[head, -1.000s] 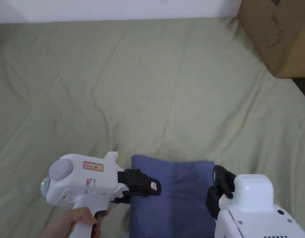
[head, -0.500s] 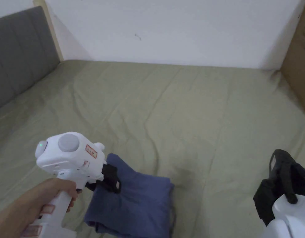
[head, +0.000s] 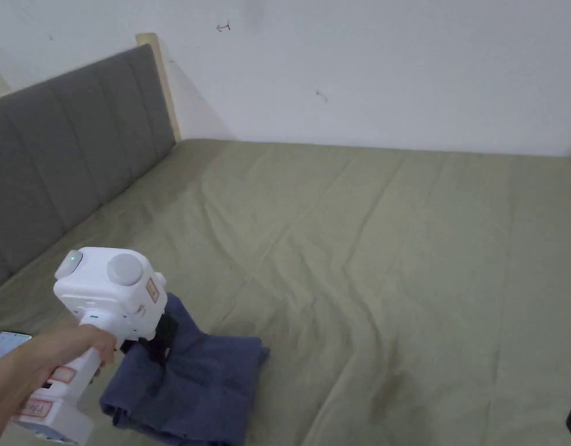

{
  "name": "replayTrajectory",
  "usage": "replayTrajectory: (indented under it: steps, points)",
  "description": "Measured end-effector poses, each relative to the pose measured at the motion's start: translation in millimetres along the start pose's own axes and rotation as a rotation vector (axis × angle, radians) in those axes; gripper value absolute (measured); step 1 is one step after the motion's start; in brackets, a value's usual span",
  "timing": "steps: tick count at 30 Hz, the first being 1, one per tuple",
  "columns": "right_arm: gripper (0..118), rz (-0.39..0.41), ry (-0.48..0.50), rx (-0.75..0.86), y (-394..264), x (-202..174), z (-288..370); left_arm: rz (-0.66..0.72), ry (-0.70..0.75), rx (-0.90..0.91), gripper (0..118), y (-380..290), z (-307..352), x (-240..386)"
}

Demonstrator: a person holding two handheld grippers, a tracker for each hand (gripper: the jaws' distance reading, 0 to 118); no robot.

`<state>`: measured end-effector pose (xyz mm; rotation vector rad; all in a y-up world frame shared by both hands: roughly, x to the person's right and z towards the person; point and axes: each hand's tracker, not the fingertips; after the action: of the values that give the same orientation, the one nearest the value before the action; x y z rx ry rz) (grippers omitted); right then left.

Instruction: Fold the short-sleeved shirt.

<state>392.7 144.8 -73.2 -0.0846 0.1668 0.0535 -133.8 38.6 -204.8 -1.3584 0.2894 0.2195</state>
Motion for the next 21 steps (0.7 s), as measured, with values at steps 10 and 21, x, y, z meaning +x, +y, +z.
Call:
replayTrajectory:
  steps: [10,21]
  points:
    - [0,0.033,-0.002,-0.030,6.3,-29.7,-44.4,-0.001,0.338,0.032,24,23.5,-13.3,-83.9]
    - [0,0.068,0.064,-0.080,-1.2,-45.5,-55.7,0.065,0.456,0.101,103,4.7,10.2,-108.7]
